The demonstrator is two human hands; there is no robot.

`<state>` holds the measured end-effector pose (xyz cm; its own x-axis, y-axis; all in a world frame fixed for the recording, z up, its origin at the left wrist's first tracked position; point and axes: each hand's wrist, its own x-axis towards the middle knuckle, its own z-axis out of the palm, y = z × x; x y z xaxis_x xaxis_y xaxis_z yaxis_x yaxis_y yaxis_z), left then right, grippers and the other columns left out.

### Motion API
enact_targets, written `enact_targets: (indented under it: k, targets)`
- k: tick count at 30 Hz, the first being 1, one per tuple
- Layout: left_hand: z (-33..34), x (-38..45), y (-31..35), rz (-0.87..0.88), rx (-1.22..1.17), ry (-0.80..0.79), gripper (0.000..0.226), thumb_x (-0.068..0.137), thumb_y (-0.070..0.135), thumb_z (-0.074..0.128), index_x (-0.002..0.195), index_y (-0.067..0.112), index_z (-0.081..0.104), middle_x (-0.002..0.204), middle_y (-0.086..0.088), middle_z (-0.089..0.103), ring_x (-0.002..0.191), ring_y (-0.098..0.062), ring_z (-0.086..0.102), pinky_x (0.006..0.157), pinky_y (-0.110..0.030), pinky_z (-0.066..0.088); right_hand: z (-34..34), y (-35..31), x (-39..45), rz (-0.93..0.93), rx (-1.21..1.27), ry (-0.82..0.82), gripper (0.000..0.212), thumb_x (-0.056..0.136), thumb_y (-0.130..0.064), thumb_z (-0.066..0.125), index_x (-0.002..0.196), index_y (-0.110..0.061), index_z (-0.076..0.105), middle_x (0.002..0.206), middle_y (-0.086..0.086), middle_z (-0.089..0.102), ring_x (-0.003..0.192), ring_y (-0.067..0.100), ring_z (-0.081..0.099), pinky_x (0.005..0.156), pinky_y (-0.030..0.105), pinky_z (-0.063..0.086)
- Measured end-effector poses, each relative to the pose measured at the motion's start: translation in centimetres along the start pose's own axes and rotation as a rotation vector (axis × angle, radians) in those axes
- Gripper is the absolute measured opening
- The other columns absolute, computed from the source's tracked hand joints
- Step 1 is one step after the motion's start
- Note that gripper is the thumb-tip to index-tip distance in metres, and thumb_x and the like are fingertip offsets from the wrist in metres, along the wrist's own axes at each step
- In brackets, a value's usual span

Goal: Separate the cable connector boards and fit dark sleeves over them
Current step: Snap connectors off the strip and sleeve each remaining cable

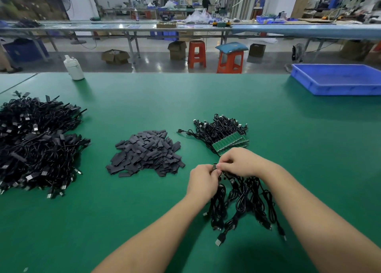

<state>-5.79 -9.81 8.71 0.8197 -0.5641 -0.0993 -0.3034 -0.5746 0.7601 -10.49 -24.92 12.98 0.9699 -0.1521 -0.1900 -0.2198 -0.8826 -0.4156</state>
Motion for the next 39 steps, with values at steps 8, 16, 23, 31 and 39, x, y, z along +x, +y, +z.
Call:
enact_targets:
  k: [8,16,23,31,39]
  targets:
    - [1.1,0.0,-0.4,-0.022,-0.053,0.102,0.034,0.099,0.025,0.053,0.067,0.016,0.053,0.056,0.004,0.048,0.051,-0.01,0.041,0.05,-0.029,0.027,1.2,0.2,0.8,0.057,-0.028,0.073,0.033,0.092,-0.044,0.058,0.061,-0.037,0.062,0.06,-0.004,0.061,0.057,0.014,0.05,0.059,0.032,0.046]
    - [1.7,0.4,-0.7,-0.034,-0.053,0.139,0.033,0.1,0.024,0.051,0.069,0.014,0.056,0.058,0.002,0.051,0.05,-0.01,0.041,0.044,-0.022,0.027,1.7,0.5,1.5,0.072,-0.054,0.092,0.035,0.093,-0.044,0.058,0.058,-0.041,0.06,0.059,-0.005,0.062,0.054,0.011,0.05,0.053,0.027,0.039]
    - [3.0,0.4,-1.2,-0.112,-0.035,0.159,0.029,0.1,0.027,0.049,0.076,0.014,0.061,0.067,-0.004,0.061,0.059,-0.022,0.051,0.053,-0.031,0.036,2.8,0.9,2.0,0.117,-0.153,0.069,0.032,0.094,-0.047,0.055,0.064,-0.038,0.064,0.055,-0.008,0.058,0.051,0.005,0.048,0.048,0.023,0.03]
    - [2.9,0.7,-1.9,-0.111,-0.128,0.141,0.036,0.097,0.029,0.055,0.063,0.017,0.05,0.057,0.001,0.05,0.056,-0.019,0.043,0.051,-0.031,0.03,3.8,2.2,2.6,0.092,-0.094,0.025,0.026,0.097,-0.042,0.053,0.076,-0.03,0.063,0.074,-0.006,0.065,0.073,0.016,0.06,0.064,0.032,0.049]
    - [-1.0,0.4,-4.2,-0.209,-0.701,-0.048,0.028,0.093,0.027,0.066,0.084,0.001,0.069,0.074,-0.008,0.064,0.065,-0.018,0.053,0.069,-0.039,0.05,4.2,4.9,2.7,0.187,-0.102,0.065,0.031,0.103,-0.043,0.043,0.086,-0.02,0.057,0.082,-0.003,0.063,0.076,0.017,0.059,0.065,0.033,0.047]
